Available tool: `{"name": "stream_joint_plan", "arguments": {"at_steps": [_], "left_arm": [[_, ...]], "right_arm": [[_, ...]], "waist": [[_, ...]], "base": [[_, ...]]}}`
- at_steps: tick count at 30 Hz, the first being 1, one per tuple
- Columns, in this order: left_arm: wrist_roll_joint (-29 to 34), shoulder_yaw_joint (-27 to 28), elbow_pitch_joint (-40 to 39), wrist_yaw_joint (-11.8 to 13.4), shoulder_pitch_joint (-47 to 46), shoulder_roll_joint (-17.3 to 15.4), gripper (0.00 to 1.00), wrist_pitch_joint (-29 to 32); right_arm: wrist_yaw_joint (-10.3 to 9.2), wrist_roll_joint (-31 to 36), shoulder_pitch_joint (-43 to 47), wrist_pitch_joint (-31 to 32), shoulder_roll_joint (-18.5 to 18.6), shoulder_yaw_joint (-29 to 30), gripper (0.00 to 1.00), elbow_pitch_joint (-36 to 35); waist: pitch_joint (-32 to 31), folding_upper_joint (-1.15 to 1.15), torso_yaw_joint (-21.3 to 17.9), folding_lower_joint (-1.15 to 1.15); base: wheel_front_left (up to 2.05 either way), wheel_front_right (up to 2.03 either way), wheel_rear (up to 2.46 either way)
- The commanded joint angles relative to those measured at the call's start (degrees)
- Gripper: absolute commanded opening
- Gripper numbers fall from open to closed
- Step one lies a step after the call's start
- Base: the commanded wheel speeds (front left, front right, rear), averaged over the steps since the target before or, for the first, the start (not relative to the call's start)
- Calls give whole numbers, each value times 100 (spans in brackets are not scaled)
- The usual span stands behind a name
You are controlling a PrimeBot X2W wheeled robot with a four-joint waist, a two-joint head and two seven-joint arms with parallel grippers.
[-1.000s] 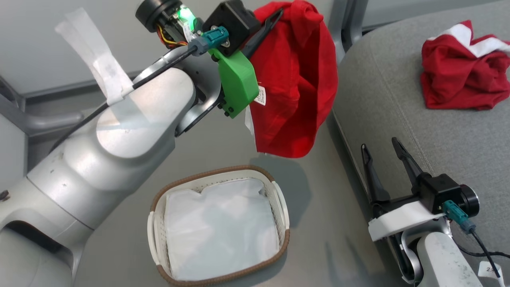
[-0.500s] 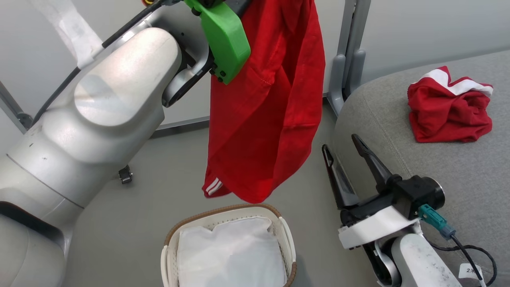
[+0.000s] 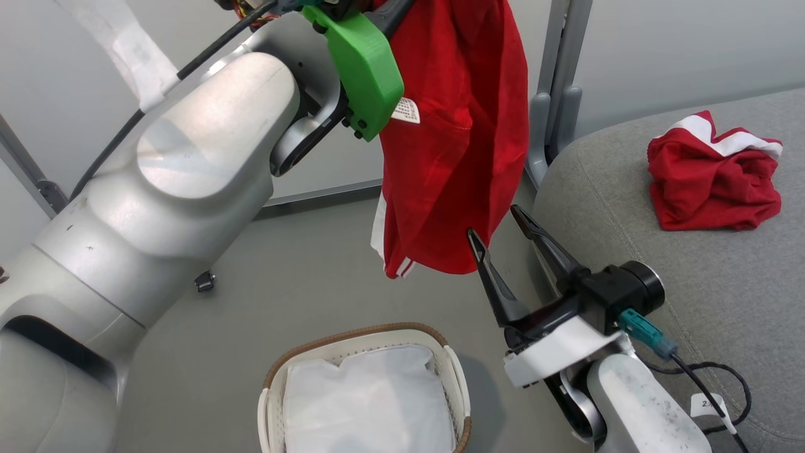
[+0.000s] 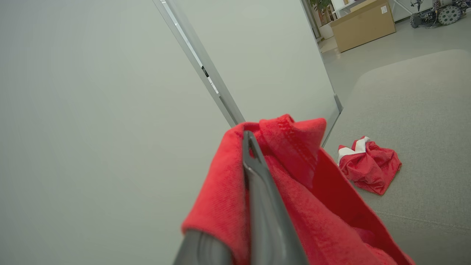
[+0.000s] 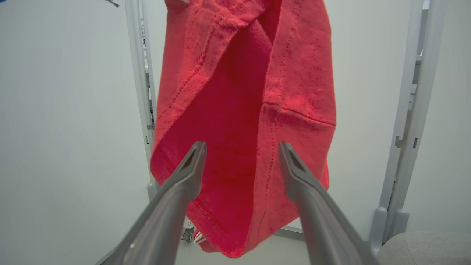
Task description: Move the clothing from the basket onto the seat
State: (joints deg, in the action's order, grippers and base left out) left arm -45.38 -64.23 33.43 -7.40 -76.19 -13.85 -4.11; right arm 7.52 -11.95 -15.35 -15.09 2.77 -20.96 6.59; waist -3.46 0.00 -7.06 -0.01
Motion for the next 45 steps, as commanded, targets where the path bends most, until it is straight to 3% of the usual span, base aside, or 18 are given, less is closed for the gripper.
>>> {"name": "stream_joint_plan", "arguments": {"at_steps": [1, 11, 32, 33, 34, 35, 45], "left_arm": [[-34, 6, 10, -9, -133, 32, 0, -40], [-190, -142, 93, -9, -160, 321, 0, -156], [-411, -433, -264, -9, -149, 445, 0, -347], [-427, -431, -257, -9, -138, 423, 0, -359], [-439, -425, -246, -9, -124, 406, 0, -365], [-457, -419, -223, -6, -92, 378, 0, -352], [-622, -385, 112, 57, 271, 53, 0, -377]], "right_arm": [[-6, 53, -218, -12, 21, -19, 100, 223], [-6, -29, -1324, -12, 20, 41, 100, 1948], [-7, -573, -2555, -11, 23, -200, 100, 3764], [-6, -589, -2611, -12, 23, -228, 44, 3818], [-6, -575, -2661, -12, 21, -242, 27, 3842], [-6, -550, -2692, -12, 20, -239, 0, 3876], [-6, -314, -2778, -12, 21, 94, 0, 3885]], "waist": [[13, 0, 18, 1], [79, 0, 246, 1], [79, 0, 581, 1], [85, 0, 586, 1], [92, 0, 587, 1], [101, 0, 583, 1], [190, 0, 390, 1]], "base": [[0, 0, 0], [0, 0, 0], [0, 0, 0], [0, 0, 0], [0, 0, 0], [0, 0, 0], [0, 0, 0]]}}
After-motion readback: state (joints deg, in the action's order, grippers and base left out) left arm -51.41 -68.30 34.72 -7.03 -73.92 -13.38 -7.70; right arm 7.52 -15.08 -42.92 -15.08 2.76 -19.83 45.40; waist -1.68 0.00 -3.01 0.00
